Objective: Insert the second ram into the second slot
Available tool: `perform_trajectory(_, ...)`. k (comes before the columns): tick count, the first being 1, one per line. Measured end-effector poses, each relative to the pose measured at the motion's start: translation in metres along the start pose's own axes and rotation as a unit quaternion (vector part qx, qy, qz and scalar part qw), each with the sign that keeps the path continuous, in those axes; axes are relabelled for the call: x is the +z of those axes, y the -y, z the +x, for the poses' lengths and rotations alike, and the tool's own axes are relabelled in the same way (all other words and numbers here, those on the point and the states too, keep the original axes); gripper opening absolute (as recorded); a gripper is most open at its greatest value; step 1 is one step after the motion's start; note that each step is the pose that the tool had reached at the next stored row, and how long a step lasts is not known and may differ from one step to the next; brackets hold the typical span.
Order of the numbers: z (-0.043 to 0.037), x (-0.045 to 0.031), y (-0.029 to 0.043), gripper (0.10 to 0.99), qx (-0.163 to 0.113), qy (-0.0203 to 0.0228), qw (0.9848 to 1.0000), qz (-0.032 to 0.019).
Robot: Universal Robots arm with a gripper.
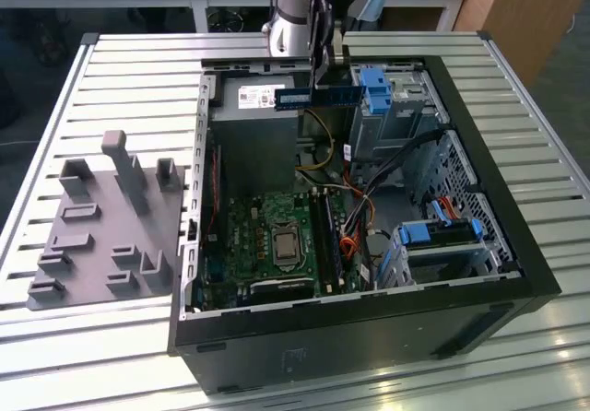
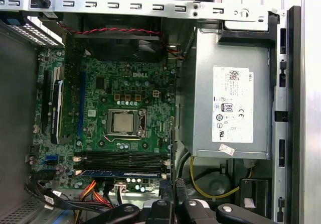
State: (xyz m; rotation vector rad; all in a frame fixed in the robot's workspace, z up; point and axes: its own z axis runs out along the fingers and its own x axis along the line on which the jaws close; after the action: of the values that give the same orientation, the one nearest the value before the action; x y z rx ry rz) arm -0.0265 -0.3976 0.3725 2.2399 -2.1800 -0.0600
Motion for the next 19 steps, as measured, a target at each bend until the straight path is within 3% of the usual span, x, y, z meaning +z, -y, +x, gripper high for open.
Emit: perform_trajectory(19, 0.0103, -0.0001, -0.0003, 0.137, 0.0, 0.0, 1.0, 0.0)
